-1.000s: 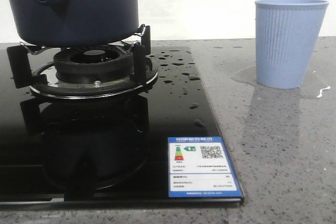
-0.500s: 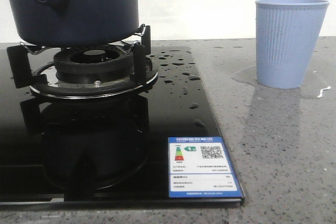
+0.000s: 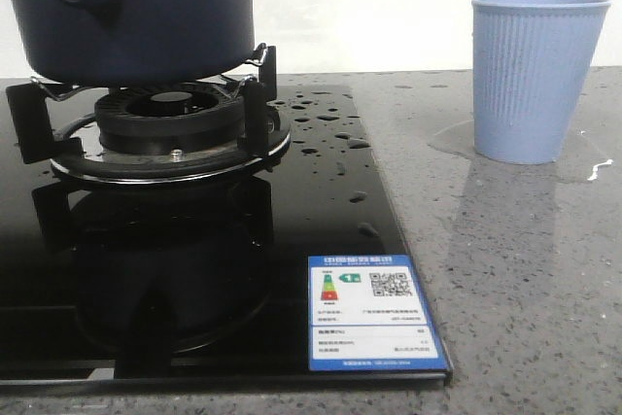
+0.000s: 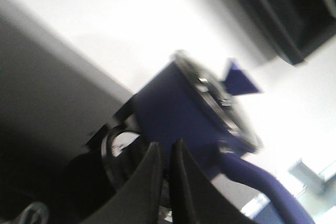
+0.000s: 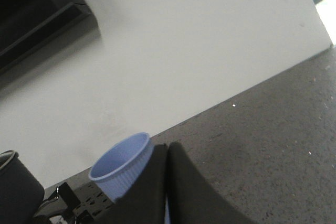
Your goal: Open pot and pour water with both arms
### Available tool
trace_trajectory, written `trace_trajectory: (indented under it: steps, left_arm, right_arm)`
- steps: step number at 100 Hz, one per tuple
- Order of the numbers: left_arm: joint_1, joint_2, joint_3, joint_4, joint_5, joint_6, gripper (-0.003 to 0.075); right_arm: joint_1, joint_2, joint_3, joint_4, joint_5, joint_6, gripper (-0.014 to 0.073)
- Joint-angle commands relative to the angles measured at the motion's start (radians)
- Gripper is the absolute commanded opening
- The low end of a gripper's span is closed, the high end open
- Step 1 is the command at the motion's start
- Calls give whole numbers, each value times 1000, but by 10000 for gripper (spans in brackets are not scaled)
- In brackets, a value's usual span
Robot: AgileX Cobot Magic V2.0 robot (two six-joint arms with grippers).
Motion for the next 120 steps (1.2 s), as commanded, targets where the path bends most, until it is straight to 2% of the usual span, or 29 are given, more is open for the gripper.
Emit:
trace_trajectory:
  steps: [1, 9, 19, 35, 42, 49, 53, 62, 70, 80, 92, 99, 105, 112, 116, 117, 118, 120]
  left_arm:
    - [-3, 79, -138, 85, 71, 53, -20]
    - [-3, 193, -243, 138, 179, 85, -20]
    - [-3, 328, -350, 135, 307, 137, -19]
    - [-100, 480, -494, 6, 422, 286, -19]
    - [-150, 531, -548, -72, 475, 341, -19]
    - [-195, 579, -596, -156, 523, 405, -19]
    - [-215, 606, -622, -219, 547, 451, -19]
    - [-257, 660, -670, -377, 592, 572, -19]
    - [-272, 701, -698, -495, 610, 688, -19]
    - [-272, 740, -723, -530, 609, 785, -19]
    - [-272, 777, -744, -528, 600, 904, -15]
    - [-272, 792, -749, -528, 600, 1015, 38]
    - [-272, 799, -751, -526, 570, 1063, 142]
    - [-272, 811, -751, -521, 499, 1065, 309]
    - [-272, 813, -751, -518, 442, 1065, 417]
    - [-272, 813, -751, -516, 442, 1065, 417]
    - [-272, 815, -751, -513, 423, 1065, 466]
    - [-272, 822, -751, -509, 395, 1065, 495]
  right_arm:
    - [-6, 57, -116, -88, 60, -2, -75]
    - [-6, 145, -226, -128, 211, -2, -75]
    - [-6, 241, -332, -132, 384, -2, -75]
    - [10, 376, -484, -101, 685, -27, -75]
    - [35, 415, -528, -4, 769, -107, -75]
    - [55, 437, -548, 121, 800, -202, -75]
    - [64, 451, -556, 237, 815, -259, -75]
    - [78, 470, -558, 459, 827, -439, -75]
    - [77, 474, -558, 605, 814, -600, -75]
    - [77, 474, -558, 687, 758, -769, -75]
    - [77, 474, -558, 696, 679, -851, -74]
    - [77, 474, -558, 696, 653, -889, -47]
    - [77, 474, -558, 694, 634, -906, 17]
    - [77, 474, -558, 694, 610, -906, 139]
    - [77, 474, -558, 694, 589, -906, 261]
    - [77, 474, -558, 694, 586, -906, 280]
    - [77, 474, -558, 694, 579, -906, 299]
    - [77, 474, -558, 694, 573, -906, 354]
